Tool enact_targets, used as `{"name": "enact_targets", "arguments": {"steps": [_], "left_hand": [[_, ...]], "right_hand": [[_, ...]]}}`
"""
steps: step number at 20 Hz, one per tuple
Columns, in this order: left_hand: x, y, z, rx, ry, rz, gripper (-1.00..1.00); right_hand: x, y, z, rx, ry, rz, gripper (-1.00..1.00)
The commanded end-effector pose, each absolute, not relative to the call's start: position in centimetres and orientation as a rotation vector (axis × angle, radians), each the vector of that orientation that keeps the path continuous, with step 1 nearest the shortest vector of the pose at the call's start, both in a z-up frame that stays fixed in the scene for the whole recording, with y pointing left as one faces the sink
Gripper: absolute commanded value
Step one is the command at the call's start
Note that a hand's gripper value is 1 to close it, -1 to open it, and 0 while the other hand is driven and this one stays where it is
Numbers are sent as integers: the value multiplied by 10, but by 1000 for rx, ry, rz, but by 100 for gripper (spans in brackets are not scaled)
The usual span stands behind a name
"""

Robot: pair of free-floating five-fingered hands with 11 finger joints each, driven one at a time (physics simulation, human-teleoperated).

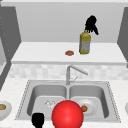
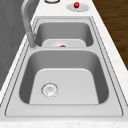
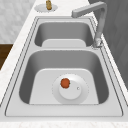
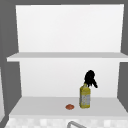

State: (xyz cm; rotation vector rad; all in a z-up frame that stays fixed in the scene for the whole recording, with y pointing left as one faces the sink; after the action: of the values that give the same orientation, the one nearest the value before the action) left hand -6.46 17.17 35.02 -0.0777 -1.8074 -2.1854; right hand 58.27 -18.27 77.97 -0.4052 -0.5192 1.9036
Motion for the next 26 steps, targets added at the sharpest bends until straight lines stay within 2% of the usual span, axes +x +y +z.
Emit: {"name": "enact_targets", "arguments": {"steps": [1,7,26], "left_hand": [[-65,172,350,-78,-1807,-2185,0],[-65,172,350,-78,-1807,-2185,0],[-65,172,350,-78,-1807,-2185,0]], "right_hand": [[580,-176,789,-464,-499,1914,-100],[577,-168,793,-430,-493,1908,-100],[498,-148,811,-629,-553,1896,-100]]}}
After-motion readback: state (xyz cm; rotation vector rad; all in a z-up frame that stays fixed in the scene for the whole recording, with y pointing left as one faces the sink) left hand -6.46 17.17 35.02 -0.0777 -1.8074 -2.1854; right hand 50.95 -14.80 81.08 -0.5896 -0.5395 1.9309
